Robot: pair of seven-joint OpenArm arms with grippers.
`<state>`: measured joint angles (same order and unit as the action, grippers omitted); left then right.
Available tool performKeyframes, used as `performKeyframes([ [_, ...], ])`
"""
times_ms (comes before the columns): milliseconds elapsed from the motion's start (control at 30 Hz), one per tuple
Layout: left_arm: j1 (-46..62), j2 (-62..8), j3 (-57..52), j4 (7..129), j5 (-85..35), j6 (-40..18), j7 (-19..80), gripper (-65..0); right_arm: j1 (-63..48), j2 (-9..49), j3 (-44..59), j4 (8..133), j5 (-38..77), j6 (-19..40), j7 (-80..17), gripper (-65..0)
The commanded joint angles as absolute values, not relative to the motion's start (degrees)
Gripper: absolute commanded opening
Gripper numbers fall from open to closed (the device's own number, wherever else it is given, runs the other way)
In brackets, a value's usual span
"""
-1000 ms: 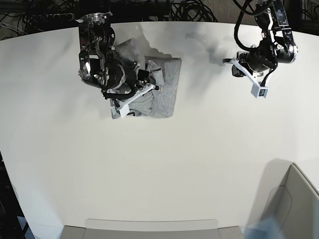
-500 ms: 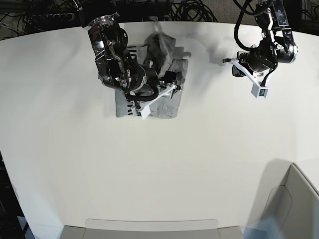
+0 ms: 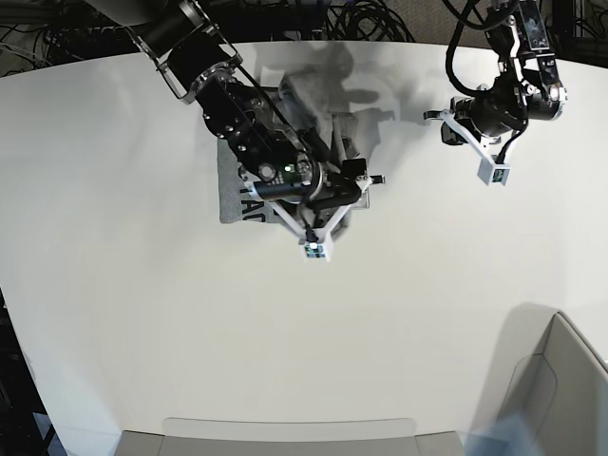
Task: Fold the T-shirt properly
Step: 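Flip the folded bundle with both grippers to show the printed side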
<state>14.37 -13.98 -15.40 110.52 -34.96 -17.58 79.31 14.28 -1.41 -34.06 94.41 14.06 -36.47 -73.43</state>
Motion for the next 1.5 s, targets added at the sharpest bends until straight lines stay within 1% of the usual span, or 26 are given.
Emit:
performKeyframes([
  [0,14.1,-14.5,-15.5,111.2,-35.6,-17.7,78.8,-62.7,16.7,-2.0,-35.7,93.4,14.2,-36.4,-73.2,-26.2],
  [100,14.1,-14.4,-15.5,111.2,-35.6,-17.7,78.7,-62.7,20.8,-2.2,-42.2,87.8,14.2,-36.3,-71.1,-26.2],
  [200,14.1,-14.3,-15.4,111.2,-35.6,-17.7,78.7,-62.7,23.0,-2.0,-46.7,84.5,14.1,-36.4,-64.5,-26.2],
  [333,14.1,-14.4,-15.5,111.2,-35.6,-17.7,78.5,-62.7,22.9,-1.7,-46.7,88.3,14.1,-36.4,-56.0,-26.2],
  [467,14.1,-14.2,-15.6,111.2,-35.6,-17.7,78.4,-62.7,22.8,0.7,-46.8,96.6,14.5,-36.3,-51.1,-26.2],
  [567,14.1,-14.0,-15.6,111.6,-35.7,-17.7,78.4,-62.7,22.8,2.9,-46.6,103.8,14.6,-36.3,-52.1,-26.3],
  [633,14.1,-14.0,-15.5,112.8,-35.8,-17.7,77.6,-62.7,22.3,5.1,-46.4,108.3,14.7,-36.3,-54.4,-26.3],
  [733,15.1,-13.8,-12.6,116.5,-35.9,-17.7,73.8,-63.0,19.2,7.3,-41.5,113.6,14.7,-36.3,-59.0,-26.5],
  [800,16.9,-13.6,-9.1,117.1,-36.6,-17.8,69.8,-65.0,16.4,9.5,-36.9,115.9,15.2,-35.7,-61.0,-29.0],
  [833,17.3,-13.8,-6.9,117.1,-37.7,-17.8,67.6,-65.0,14.7,11.0,-34.2,116.8,16.6,-34.7,-61.4,-31.4],
  [933,18.9,-14.1,1.0,117.1,-40.7,-17.8,59.0,-65.0,9.0,15.4,-23.3,117.2,24.7,-30.9,-61.4,-41.5],
  [1000,20.5,-14.9,6.9,117.1,-40.7,-17.8,51.9,-65.0,4.4,17.5,-14.6,117.1,30.9,-28.3,-61.5,-49.7],
  [1067,21.8,-16.5,13.6,117.1,-39.9,-17.5,44.3,-65.0,0.5,18.5,-8.4,117.1,34.2,-24.0,-61.5,-57.6],
  [1133,22.3,-18.4,19.2,116.9,-37.0,-17.2,37.2,-65.0,-2.2,19.2,-6.0,117.0,34.2,-18.2,-61.5,-64.4],
  [1200,22.5,-19.1,22.5,115.9,-33.5,-16.5,32.9,-65.0,-3.7,19.6,-5.7,116.0,33.3,-11.7,-61.4,-65.0],
  [1333,22.1,-18.6,23.6,114.1,-29.9,-13.0,35.2,-65.0,-4.0,18.0,-5.8,112.7,31.5,3.6,-61.3,-65.0],
  [1400,21.8,-18.0,23.6,113.2,-29.7,-12.9,36.1,-65.0,-3.5,16.0,-5.3,110.0,30.0,8.7,-61.3,-65.0],
  [1433,21.1,-18.0,23.7,112.4,-29.8,-12.9,36.4,-65.0,-2.6,14.5,-5.3,108.0,28.5,10.4,-61.3,-65.0],
  [1467,20.4,-18.0,23.7,111.6,-29.8,-12.9,36.4,-65.0,-1.9,13.3,-5.3,106.2,26.9,10.8,-61.3,-65.0],
])
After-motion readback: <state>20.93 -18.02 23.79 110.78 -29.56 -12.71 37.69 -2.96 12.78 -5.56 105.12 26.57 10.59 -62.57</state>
